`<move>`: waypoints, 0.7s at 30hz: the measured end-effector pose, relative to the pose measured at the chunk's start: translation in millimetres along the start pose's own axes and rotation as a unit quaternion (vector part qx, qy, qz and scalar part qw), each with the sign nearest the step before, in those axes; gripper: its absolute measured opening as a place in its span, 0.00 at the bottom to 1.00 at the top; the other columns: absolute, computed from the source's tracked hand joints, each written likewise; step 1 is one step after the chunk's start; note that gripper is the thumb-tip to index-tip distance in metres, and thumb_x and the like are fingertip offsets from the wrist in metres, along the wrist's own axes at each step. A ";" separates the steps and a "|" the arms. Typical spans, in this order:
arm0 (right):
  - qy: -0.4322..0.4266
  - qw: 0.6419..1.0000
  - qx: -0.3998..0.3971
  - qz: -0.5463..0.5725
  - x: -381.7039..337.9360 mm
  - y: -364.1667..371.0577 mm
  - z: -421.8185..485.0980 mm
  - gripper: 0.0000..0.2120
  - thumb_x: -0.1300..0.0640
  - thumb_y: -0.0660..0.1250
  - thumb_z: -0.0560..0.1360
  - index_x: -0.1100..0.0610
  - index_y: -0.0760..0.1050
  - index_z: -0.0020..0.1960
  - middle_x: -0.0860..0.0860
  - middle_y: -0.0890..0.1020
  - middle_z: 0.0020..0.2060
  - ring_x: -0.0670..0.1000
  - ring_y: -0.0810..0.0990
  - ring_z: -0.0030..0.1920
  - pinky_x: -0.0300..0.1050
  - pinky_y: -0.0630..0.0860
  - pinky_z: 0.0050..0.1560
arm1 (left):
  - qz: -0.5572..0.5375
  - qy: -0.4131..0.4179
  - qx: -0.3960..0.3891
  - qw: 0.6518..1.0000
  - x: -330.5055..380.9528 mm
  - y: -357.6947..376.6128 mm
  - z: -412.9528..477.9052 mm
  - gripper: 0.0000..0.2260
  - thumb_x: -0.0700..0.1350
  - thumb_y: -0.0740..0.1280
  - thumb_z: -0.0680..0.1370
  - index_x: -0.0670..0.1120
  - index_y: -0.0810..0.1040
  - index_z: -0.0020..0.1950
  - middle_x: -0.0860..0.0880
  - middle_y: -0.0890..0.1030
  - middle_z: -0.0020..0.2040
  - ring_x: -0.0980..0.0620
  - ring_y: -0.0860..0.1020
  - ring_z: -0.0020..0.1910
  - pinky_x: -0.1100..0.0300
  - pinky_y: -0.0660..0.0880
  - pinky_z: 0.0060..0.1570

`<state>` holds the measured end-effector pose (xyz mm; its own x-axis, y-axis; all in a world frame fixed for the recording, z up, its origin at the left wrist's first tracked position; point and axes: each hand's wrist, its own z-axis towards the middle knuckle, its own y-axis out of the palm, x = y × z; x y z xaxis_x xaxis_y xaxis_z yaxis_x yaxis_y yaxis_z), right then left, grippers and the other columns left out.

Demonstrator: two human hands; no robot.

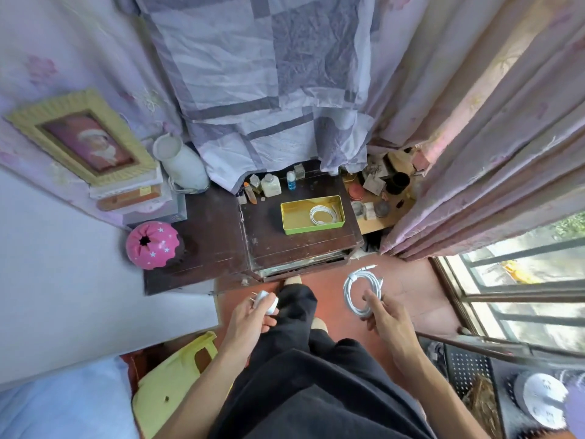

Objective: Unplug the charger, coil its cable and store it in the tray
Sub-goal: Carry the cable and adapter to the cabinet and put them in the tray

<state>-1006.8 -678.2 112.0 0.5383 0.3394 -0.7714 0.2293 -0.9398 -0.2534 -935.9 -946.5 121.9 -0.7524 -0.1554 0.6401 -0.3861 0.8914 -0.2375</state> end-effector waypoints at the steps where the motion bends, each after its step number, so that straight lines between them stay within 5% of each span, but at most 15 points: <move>1: 0.004 1.000 0.000 -0.005 -8.2 4.7 9.0 0.22 0.46 0.65 0.84 0.66 0.78 0.45 0.60 0.84 0.34 0.47 0.77 0.30 0.42 0.76 0.37 | -0.007 -0.008 0.004 1.000 4.1 -4.4 8.3 0.06 0.54 0.69 0.80 0.52 0.77 0.49 0.47 0.87 0.44 0.51 0.84 0.40 0.63 0.78 0.38; 5: 0.013 1.000 0.002 -0.013 -37.8 24.4 42.8 0.22 0.46 0.66 0.84 0.65 0.78 0.45 0.58 0.82 0.32 0.48 0.77 0.31 0.49 0.75 0.39 | -0.007 -0.036 0.014 0.999 24.7 -21.5 47.0 0.07 0.53 0.70 0.79 0.51 0.79 0.49 0.50 0.88 0.38 0.51 0.83 0.37 0.59 0.79 0.39; 9: 0.016 1.000 -0.004 -0.017 -64.2 38.0 71.3 0.22 0.47 0.66 0.84 0.67 0.75 0.46 0.49 0.76 0.29 0.45 0.72 0.30 0.43 0.73 0.35 | 0.004 -0.028 -0.005 1.000 58.7 -24.1 90.5 0.06 0.53 0.71 0.79 0.52 0.80 0.48 0.51 0.88 0.39 0.53 0.84 0.37 0.58 0.80 0.43; 13: 0.028 1.000 0.004 -0.012 -83.6 45.7 94.5 0.17 0.48 0.66 0.85 0.58 0.76 0.42 0.46 0.77 0.26 0.42 0.72 0.26 0.36 0.72 0.30 | 0.020 0.005 -0.052 0.998 101.7 -14.4 123.7 0.09 0.56 0.70 0.77 0.52 0.82 0.51 0.51 0.88 0.44 0.56 0.84 0.38 0.57 0.79 0.47; 21: 0.097 0.995 -0.004 -0.008 -87.7 64.4 158.3 0.23 0.33 0.69 0.75 0.55 0.81 0.46 0.49 0.82 0.29 0.44 0.76 0.27 0.39 0.74 0.30 | 0.034 0.011 -0.097 0.995 142.8 16.8 158.2 0.16 0.61 0.71 0.72 0.52 0.82 0.52 0.57 0.87 0.43 0.58 0.86 0.42 0.60 0.80 0.49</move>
<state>-1167.7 -774.9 71.0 0.6813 0.3555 -0.6398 0.2445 -0.9345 -0.2589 -1134.3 -1021.2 93.7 -0.7609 -0.0848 0.6433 -0.2237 0.9650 -0.1373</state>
